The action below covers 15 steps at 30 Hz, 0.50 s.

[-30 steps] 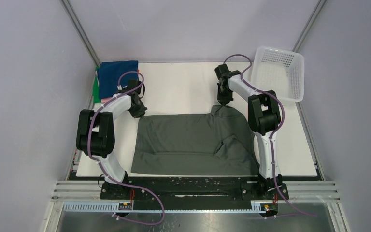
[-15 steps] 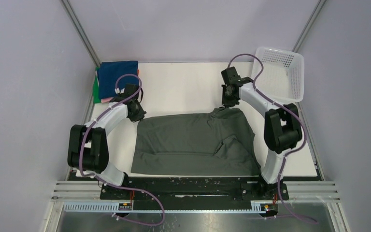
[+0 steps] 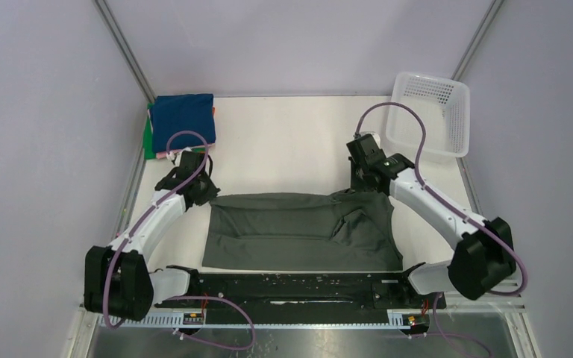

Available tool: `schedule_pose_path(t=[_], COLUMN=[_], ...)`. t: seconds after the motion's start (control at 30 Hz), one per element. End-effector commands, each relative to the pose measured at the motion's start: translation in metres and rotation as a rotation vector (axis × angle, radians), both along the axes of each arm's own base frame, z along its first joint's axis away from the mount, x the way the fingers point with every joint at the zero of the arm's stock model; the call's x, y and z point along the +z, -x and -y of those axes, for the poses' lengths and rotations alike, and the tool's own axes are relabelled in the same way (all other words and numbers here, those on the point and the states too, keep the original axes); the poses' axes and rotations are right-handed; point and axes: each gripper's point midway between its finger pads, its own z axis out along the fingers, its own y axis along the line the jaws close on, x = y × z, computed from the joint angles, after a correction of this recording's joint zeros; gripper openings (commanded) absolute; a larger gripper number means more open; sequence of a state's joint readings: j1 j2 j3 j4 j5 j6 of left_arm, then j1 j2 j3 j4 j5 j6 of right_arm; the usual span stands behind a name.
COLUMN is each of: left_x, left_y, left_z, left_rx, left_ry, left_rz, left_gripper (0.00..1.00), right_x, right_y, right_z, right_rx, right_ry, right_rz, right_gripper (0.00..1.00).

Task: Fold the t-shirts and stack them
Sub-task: Fold the other side of the tshirt into a rectangle

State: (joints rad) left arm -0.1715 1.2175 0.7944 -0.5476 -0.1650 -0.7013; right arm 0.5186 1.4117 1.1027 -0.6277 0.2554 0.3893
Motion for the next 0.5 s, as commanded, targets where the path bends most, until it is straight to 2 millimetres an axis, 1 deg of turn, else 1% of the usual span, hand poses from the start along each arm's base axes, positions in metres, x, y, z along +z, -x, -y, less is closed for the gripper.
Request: schedule_pose_path(t=[0.0,0.07,0.2,0.27,0.33,0.4,0.43,0.47], left_x=[0.005,0.003,-0.006,-0.013,-0.020,-0.029,-0.032,-0.035], left_y=[0.006,0.012,0.022,0.027,0.034,0.045,0.051,0.057], left_z=[0.000,-0.002,-0.003,-0.005,-0.007,-0.011,-0.014,-0.018], left_rx=[0.006,0.013,0.025,0.036,0.051,0.078,0.094,0.116], left_ry=[0.010,0.008,0.012,0.011,0.011,0.005,-0.002,-0.009], left_rz=[0.050,0.049,0.036,0.022,0.008,-0.009,-0.020,-0.027], left_gripper=[0.00,0.00,0.00,0.00,0.00,0.05,0.12,0.24], right_x=[0.005,0.003,-0.011,-0.022,-0.039,-0.050,-0.054,-0.058], right_y=[0.026,0.038,0.062,0.075,0.091,0.109,0.119,0.129], right_z=[0.016,0.016,0.020,0.020,0.015,0.013,0.015,0.017], right_rx=[-0.034,-0.022,-0.015,-0.022,-0.003,0.006,0.005,0.002], right_ry=[0.029,0.025,0.039,0.027,-0.001,-0.015,-0.017,-0.020], right_rz=[0.019,0.019,0.015,0.008,-0.028,-0.060,-0.082,-0.101], right_gripper=[0.00,0.00,0.02,0.06,0.13,0.22,0.30,0.38])
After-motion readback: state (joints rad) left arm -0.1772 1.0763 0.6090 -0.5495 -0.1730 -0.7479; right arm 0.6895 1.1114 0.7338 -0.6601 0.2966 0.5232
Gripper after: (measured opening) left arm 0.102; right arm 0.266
